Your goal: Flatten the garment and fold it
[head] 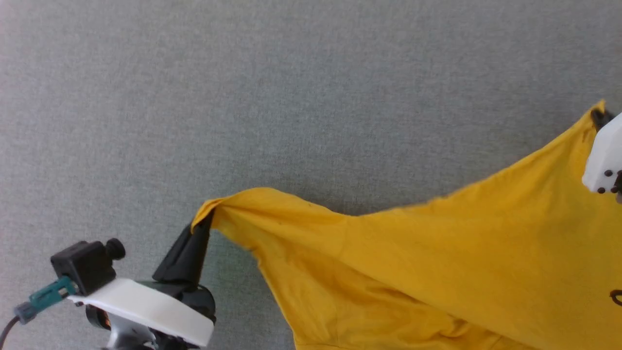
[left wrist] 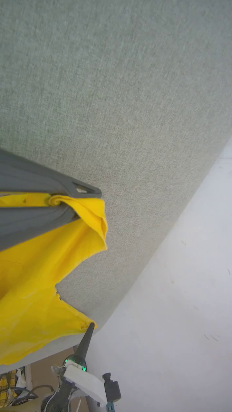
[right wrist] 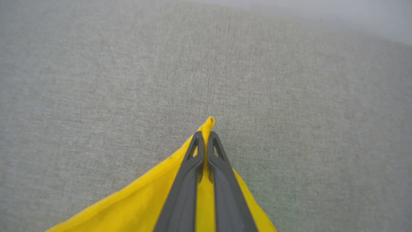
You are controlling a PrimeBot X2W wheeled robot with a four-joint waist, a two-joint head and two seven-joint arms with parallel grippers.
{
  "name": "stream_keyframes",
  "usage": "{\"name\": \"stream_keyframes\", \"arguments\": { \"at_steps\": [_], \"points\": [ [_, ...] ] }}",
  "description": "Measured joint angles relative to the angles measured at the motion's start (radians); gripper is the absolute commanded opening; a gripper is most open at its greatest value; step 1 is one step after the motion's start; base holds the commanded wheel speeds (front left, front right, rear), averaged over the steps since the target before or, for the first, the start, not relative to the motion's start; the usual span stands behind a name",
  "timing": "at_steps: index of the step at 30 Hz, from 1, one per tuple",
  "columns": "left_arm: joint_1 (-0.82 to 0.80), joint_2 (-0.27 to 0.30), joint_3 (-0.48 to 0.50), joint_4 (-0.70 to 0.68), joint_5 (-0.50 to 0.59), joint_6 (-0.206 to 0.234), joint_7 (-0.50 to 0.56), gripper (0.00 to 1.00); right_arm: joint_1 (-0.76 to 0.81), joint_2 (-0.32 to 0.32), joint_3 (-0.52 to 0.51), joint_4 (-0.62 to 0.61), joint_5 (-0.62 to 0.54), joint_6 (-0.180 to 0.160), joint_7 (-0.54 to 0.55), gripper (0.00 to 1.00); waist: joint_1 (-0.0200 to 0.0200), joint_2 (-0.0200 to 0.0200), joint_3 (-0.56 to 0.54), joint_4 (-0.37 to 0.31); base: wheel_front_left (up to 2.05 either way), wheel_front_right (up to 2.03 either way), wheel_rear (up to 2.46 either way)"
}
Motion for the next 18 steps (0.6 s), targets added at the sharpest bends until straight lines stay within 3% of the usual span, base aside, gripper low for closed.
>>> {"name": "stream_keyframes", "arguments": {
  "at_steps": [5, 10, 18],
  "points": [
    [-0.064, -0.010, 0.039, 0.041, 0.012, 0.037, -0.015, 0.00, 0.000, 0.054, -0.031, -0.063, 0.038, 0.000, -0.107, 0.00, -0.0001, 0.0000, -0.064, -0.014, 0.00, 0.00, 0.00],
    [-0.264, 0.012, 0.063, 0.134, 0.082, 0.075, -0.003, 0.00, -0.021, 0.088, -0.026, -0.096, 0.063, 0.000, -0.195, 0.00, -0.0002, 0.0000, -0.141, -0.028, 0.00, 0.00, 0.00],
    [-0.702, 0.089, 0.042, 0.322, 0.210, 0.065, 0.056, 0.00, -0.241, 0.094, 0.041, -0.044, 0.059, -0.001, -0.330, 0.00, -0.0002, -0.0001, -0.268, -0.064, 0.00, 0.00, 0.00]
  ]
}}
